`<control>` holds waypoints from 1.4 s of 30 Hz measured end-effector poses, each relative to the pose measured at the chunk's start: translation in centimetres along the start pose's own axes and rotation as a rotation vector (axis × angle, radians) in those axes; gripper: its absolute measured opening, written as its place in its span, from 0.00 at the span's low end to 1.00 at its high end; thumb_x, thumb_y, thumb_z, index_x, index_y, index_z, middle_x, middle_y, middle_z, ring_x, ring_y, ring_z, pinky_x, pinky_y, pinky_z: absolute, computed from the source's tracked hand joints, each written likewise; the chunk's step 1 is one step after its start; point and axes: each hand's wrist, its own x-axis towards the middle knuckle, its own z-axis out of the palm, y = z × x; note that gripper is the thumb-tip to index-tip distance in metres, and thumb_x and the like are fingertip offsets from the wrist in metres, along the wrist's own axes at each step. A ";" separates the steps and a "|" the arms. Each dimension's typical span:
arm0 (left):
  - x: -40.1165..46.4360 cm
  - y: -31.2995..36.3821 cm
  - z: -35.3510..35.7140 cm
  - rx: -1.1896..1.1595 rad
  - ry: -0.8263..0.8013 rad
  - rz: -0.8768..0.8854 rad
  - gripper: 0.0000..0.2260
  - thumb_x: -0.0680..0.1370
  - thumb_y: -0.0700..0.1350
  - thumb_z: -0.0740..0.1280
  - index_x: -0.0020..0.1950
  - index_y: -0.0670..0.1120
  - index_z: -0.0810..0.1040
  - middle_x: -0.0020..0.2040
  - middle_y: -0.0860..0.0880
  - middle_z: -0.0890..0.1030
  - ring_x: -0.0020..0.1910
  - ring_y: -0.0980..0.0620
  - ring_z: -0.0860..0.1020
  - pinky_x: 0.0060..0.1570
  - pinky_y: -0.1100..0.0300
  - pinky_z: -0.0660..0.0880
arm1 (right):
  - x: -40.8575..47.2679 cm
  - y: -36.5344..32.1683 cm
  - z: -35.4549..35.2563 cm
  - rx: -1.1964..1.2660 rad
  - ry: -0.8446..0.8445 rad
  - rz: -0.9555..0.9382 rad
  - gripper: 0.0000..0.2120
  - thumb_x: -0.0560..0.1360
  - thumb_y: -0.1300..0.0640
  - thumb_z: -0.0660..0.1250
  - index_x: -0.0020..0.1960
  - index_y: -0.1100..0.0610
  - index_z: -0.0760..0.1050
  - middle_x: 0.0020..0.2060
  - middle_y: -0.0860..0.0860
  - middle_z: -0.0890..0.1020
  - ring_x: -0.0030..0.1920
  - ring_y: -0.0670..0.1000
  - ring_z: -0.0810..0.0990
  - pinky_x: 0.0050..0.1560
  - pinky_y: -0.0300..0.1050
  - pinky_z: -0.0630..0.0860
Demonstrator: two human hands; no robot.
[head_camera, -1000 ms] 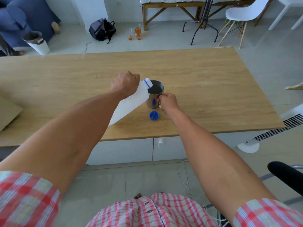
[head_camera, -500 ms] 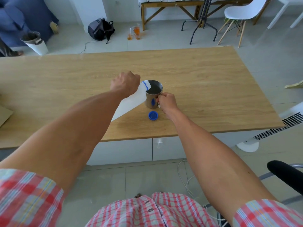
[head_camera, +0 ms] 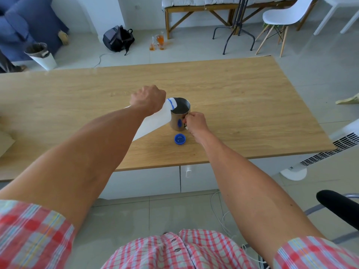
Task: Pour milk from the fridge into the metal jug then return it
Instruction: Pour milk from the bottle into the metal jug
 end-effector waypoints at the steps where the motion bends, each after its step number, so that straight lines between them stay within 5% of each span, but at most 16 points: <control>1: 0.1 0.0 0.0 0.001 0.000 -0.001 0.12 0.79 0.47 0.56 0.48 0.43 0.77 0.38 0.45 0.74 0.33 0.47 0.71 0.37 0.54 0.65 | 0.0 0.0 0.0 -0.001 -0.001 0.000 0.11 0.78 0.65 0.57 0.45 0.61 0.79 0.38 0.55 0.77 0.37 0.51 0.71 0.35 0.45 0.66; 26: 0.4 0.6 -0.4 0.057 -0.009 0.029 0.11 0.79 0.46 0.55 0.49 0.43 0.76 0.39 0.45 0.73 0.40 0.42 0.74 0.42 0.52 0.68 | 0.1 0.0 0.0 -0.004 -0.009 0.011 0.11 0.78 0.66 0.57 0.42 0.61 0.77 0.38 0.56 0.78 0.37 0.51 0.72 0.37 0.45 0.68; 35: 0.6 0.4 -0.3 0.072 -0.011 0.038 0.12 0.79 0.46 0.55 0.49 0.43 0.77 0.40 0.45 0.75 0.34 0.46 0.72 0.37 0.54 0.67 | 0.2 -0.1 0.0 -0.010 -0.009 0.011 0.11 0.78 0.66 0.57 0.43 0.61 0.77 0.38 0.55 0.77 0.37 0.51 0.72 0.39 0.45 0.69; 42: 0.6 0.7 -0.6 0.076 -0.018 0.038 0.11 0.79 0.46 0.55 0.49 0.43 0.75 0.39 0.45 0.73 0.42 0.42 0.75 0.42 0.52 0.68 | 0.4 -0.1 0.2 -0.007 -0.009 0.018 0.11 0.78 0.66 0.56 0.44 0.61 0.77 0.40 0.56 0.78 0.38 0.52 0.71 0.38 0.45 0.67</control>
